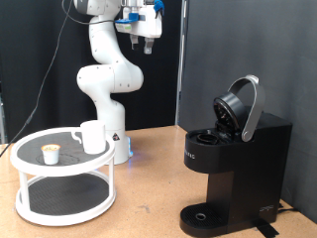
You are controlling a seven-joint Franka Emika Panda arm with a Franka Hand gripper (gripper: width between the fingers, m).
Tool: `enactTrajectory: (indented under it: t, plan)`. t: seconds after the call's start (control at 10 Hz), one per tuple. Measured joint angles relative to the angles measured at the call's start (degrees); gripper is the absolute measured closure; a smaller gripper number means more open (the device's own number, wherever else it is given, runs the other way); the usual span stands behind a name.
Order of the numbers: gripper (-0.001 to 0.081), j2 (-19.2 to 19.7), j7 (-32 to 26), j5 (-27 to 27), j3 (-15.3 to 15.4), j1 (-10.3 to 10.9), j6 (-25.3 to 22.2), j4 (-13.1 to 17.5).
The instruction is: Make a cup of coffee with the keurig machine
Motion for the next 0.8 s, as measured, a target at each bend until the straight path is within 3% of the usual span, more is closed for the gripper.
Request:
enactTrajectory:
  t: [0.2, 0.5, 0.8]
  plan:
    - [0.0072, 0.08, 0.0, 0.15, -0.98, -0.52, 0.15, 0.13]
    - [0.0072, 1.56, -0.81, -0.78, -5.12, -3.17, -0.01, 1.39]
    - [0.0072, 3.4, -5.59, -3.27, -9.66, -4.99, 0.04, 3.05]
